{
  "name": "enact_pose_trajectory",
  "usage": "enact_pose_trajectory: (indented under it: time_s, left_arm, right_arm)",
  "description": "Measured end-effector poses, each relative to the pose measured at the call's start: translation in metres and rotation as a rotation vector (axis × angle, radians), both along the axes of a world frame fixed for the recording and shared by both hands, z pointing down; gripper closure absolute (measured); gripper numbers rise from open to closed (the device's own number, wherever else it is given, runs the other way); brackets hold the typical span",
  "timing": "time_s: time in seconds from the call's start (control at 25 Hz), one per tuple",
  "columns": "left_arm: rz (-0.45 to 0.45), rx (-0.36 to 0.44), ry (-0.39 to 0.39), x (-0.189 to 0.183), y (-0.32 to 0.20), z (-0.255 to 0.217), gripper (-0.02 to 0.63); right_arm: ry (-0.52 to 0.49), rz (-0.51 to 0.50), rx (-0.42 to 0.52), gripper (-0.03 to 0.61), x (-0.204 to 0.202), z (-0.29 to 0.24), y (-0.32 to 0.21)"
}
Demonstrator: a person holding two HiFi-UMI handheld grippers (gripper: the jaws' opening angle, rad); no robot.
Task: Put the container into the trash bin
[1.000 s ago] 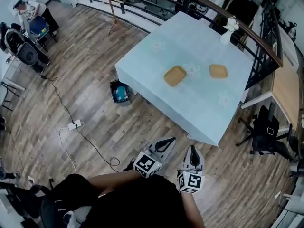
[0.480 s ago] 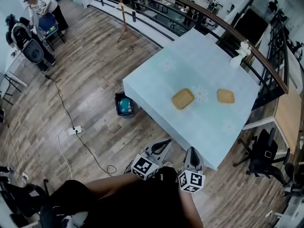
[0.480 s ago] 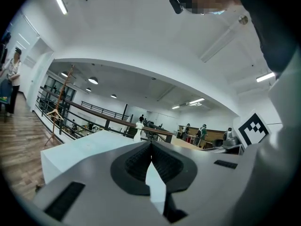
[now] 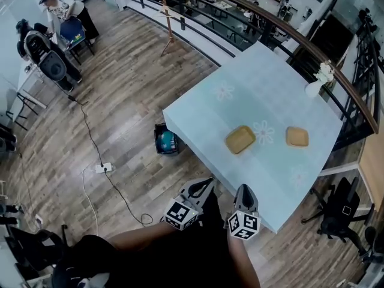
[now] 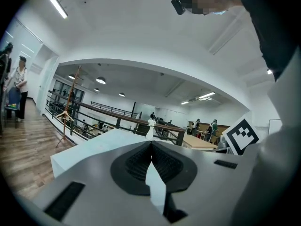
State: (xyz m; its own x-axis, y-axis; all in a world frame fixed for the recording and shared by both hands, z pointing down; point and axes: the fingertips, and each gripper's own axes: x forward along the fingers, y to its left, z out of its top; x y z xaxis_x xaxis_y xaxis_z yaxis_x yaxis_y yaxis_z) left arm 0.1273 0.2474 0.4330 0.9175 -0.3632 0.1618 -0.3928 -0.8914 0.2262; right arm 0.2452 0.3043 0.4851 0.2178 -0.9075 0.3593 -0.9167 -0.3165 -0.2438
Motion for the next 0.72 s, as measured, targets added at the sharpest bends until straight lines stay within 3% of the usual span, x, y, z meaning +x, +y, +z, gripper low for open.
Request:
enact_pose_trajectory:
  time_s: [0.2,0.44,0.72]
  left_arm:
    - [-0.029,-0.026,-0.027,0.024,-0.057,0.005,0.6]
    - [-0.06,-0.032,-0.058,0.063,-0.117,0.01,0.6]
    - [-0.039,-0.056,-0.093,0.105,-0.153,0.03,0.6]
  right_arm:
    - [-0.039,0.031,-0.031,0.543,0.038,0.025,-0.043]
    - [-0.095,-0.012,-0.056,0.543,0.076,0.047,-0.1]
    - [-0.195,0.028,-0.175,0.541,0.111,0.106,-0.129]
